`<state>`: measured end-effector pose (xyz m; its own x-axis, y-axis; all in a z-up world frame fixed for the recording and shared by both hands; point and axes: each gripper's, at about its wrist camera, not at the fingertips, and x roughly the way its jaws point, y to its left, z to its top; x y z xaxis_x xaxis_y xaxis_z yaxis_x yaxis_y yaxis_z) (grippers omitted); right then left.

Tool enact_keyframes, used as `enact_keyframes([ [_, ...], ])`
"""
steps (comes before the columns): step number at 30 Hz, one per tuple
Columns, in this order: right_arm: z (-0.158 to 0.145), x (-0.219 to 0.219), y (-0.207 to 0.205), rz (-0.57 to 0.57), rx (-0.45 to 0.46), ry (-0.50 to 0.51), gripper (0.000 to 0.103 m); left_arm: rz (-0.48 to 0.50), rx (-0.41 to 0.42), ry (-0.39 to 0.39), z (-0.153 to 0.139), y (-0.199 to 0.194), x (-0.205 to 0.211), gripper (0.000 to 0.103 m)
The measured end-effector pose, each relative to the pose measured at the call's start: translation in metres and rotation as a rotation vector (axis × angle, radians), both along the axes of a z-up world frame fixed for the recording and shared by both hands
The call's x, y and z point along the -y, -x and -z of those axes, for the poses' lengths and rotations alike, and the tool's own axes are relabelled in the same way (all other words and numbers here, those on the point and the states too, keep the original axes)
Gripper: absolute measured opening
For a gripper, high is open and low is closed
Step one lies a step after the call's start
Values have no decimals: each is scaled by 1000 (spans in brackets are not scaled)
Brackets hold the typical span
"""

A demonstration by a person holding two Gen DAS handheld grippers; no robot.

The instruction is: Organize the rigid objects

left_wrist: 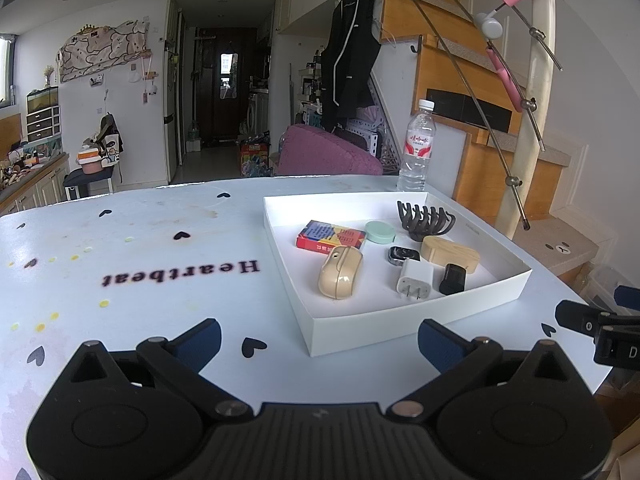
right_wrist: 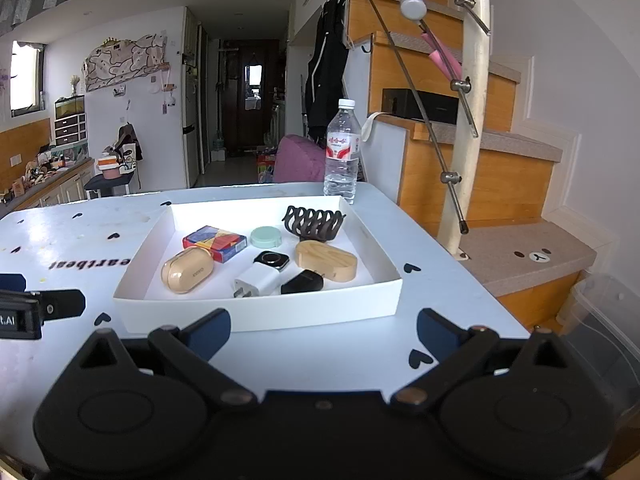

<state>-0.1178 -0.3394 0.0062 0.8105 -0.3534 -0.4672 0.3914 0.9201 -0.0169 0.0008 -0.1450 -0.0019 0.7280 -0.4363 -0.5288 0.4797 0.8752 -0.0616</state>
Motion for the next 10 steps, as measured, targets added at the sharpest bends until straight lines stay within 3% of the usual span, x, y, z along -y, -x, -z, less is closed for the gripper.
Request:
enact_keyframes([
  [10, 0, 0, 0, -1, 1, 1, 101, 3, -1, -1, 0, 0, 1, 103],
])
